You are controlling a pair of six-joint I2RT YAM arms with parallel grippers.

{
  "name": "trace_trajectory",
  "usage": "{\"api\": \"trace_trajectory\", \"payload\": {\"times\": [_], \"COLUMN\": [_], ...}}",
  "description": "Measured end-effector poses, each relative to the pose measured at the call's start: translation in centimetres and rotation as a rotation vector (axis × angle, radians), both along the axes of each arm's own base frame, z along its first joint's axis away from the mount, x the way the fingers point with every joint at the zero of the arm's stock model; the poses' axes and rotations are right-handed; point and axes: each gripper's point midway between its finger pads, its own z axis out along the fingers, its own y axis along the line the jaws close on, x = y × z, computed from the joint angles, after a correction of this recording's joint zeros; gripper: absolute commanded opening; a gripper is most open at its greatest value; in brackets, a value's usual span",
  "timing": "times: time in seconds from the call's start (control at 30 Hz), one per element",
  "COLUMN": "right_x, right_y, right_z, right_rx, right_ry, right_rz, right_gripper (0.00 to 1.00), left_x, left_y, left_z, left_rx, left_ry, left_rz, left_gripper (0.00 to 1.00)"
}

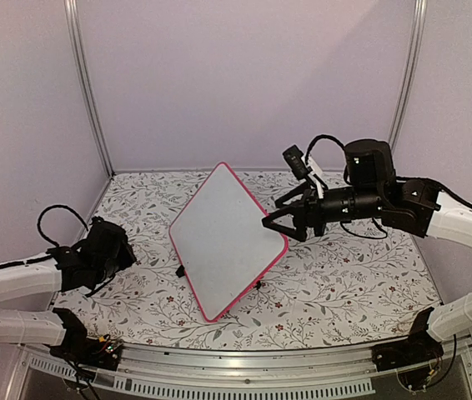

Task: Erase the whiteboard
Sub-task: Place the whiteboard eraser at the center of the board.

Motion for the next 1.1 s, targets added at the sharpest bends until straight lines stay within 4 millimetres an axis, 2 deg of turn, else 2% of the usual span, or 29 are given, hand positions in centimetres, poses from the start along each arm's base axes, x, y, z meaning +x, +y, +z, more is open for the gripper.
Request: {"api": "trace_trajectory", "payload": {"times": [0.2,0.53,0.67,0.73,0.87,0.97,1.0,1.1], "right_x": [0.0,0.1,0.2,0.2,0.3,0.4,0.4,0.6], "right_y": [-0.4,-0.5,-0.5,-0.5,-0.6,-0.6,-0.6,-0.4], "right_z": [0.4,0.6,0.5,0.5,0.4,0.3,0.2,-0.2], "right_rx": [0.006,0.008,0.007,0.006,0.0,-0.008,-0.009,-0.017], "right_ry": [-0.012,-0.018,-0.019,-0.019,-0.024,-0.023,-0.023,-0.015], "right_rz": [-0.015,-0.023,-0.024,-0.026,-0.033,-0.038,-0.037,-0.037], "right_gripper": [0.82,0.82,0.83,0.83,0.84,0.83,0.83,0.83], "left_x": [0.6,1.4,2.8,3.2,2.8,2.7,2.8,2.9], "left_y": [-0.2,-0.7,-1.5,-1.8,-2.3,-2.1,-1.9,-1.2], "left_z": [-3.4,-7.6,-7.5,-7.3,-6.5,-4.3,-3.3,0.0], "left_rx": [-0.043,-0.047,-0.076,-0.096,-0.149,-0.171,-0.175,-0.174], "left_ry": [0.084,0.198,0.162,0.146,0.105,0.045,0.018,-0.068], "left_rz": [-0.007,-0.03,-0.039,-0.045,-0.072,-0.069,-0.065,-0.046], "left_gripper": [0.75,0.8,0.8,0.84,0.92,0.95,0.99,1.0]}}
